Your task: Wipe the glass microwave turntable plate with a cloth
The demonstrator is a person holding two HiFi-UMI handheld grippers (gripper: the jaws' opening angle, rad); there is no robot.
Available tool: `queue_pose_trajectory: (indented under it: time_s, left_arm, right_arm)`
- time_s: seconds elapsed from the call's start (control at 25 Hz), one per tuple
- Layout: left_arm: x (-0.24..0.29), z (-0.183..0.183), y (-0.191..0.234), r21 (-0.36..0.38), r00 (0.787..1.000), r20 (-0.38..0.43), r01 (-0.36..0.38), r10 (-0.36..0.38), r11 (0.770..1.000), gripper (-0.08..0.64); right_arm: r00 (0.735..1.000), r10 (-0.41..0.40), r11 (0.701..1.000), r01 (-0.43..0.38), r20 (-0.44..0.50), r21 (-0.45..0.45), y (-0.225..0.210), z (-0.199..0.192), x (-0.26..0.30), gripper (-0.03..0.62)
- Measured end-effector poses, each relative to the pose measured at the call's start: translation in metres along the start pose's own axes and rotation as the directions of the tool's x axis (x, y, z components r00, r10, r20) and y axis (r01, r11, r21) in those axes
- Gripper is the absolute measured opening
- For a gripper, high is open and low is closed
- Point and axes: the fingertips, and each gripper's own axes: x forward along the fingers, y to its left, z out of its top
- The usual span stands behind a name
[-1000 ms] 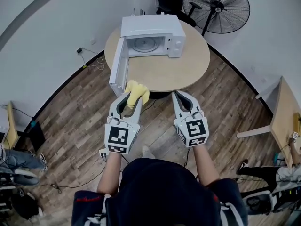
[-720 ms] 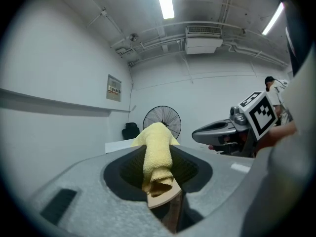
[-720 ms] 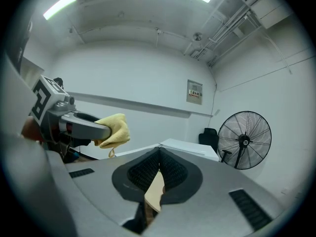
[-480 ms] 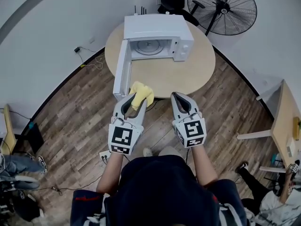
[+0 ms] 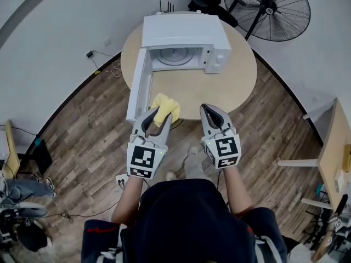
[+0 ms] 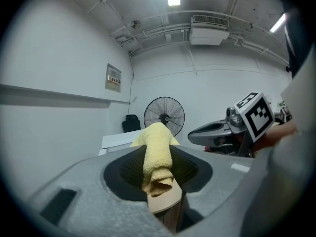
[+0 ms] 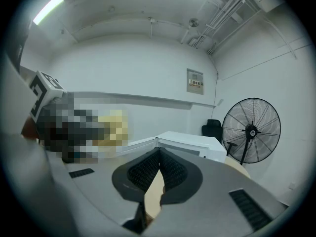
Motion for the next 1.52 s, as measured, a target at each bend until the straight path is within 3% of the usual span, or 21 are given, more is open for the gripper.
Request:
queue_pose_trajectory:
  time_s: [0.48, 0.8, 1.2, 1.52]
  left_arm:
    - [0.110, 0.011, 0.023, -0.018, 0.997, -0.057, -0.055, 0.054, 0.998, 0.123]
    - [0.161, 0.008, 0.036, -0.037, 0.988, -0.101, -0.118, 0.114, 0.992, 0.123]
    - [0.194, -0.029, 0.046, -0.091, 0.974, -0.171, -0.164, 0.147, 0.982, 0.123]
    - [0.209, -0.067, 0.054, -0.159, 0.968, -0.225, -0.147, 0.109, 0.976, 0.123]
  right_arm:
    - [0.996, 0.090, 0.996, -0.090, -0.011, 0.002, -0.089, 0.001, 0.086, 0.009]
    - [0.985, 0.168, 0.986, -0.168, -0.035, 0.008, -0.126, -0.007, 0.128, 0.009]
    - [0.958, 0.259, 0.964, -0.264, -0.122, -0.019, -0.136, -0.043, 0.162, 0.009]
    - [0.936, 0.289, 0.954, -0.300, -0.202, -0.026, -0.127, -0.076, 0.183, 0.009]
